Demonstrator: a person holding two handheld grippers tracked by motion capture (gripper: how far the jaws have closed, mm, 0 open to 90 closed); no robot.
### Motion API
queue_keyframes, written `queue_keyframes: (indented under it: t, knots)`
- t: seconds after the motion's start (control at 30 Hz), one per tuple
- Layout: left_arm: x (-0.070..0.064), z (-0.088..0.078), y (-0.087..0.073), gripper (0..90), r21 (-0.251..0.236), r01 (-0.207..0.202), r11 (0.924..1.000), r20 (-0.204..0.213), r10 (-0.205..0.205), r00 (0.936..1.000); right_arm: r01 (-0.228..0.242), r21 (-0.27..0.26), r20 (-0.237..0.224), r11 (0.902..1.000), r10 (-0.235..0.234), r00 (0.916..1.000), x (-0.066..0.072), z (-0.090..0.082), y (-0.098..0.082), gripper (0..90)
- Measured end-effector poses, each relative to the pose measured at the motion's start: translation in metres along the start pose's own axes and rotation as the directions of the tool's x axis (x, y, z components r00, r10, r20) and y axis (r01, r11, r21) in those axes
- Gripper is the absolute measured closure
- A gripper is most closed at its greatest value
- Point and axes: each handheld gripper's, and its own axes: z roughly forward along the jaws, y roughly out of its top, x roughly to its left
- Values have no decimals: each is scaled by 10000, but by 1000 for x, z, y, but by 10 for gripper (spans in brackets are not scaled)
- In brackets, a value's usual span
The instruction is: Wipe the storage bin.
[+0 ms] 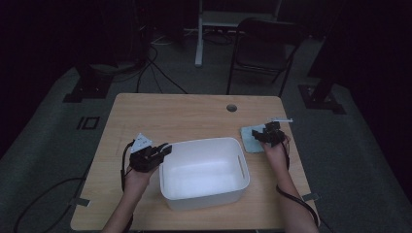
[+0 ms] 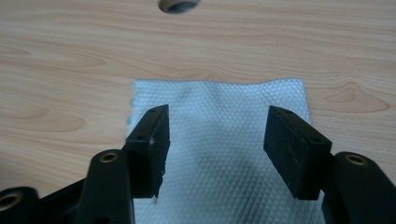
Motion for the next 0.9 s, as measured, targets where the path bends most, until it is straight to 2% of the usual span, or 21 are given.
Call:
queue_keyframes:
  t: [0.1,0.2,0.23,0.37,0.5,0.57,0.6,0.9]
  knots:
    - [0,0,0,761,6,7,10000,27,-7,10000,95,215,385,9997,-103,9992,-1,9,-1,374]
    - [0,0,0,761,8,0,10000,33,-1,10000,11,172,614,9999,-21,9981,-2,13,-2,349]
    - [0,0,0,760,6,12,10000,32,-12,10000,-164,214,687,9996,149,9975,-4,17,-3,312]
    - [0,0,0,760,3,26,10000,31,-26,10000,27,393,1106,9992,-71,9938,-2,24,-5,286]
    - [1,0,0,760,1,10,10000,46,-10,10000,119,398,1209,9991,-166,9925,1,27,-7,246]
    - [1,0,0,760,0,16,10000,45,-16,10000,548,391,1307,9977,-595,9896,5,29,-10,200]
    - [1,0,0,760,-7,26,10000,45,-26,10000,560,365,1312,9978,-603,9895,6,30,-11,185]
    - [0,1,0,760,-17,83,10000,42,-82,10000,804,743,1147,9940,-886,9894,6,31,-6,197]
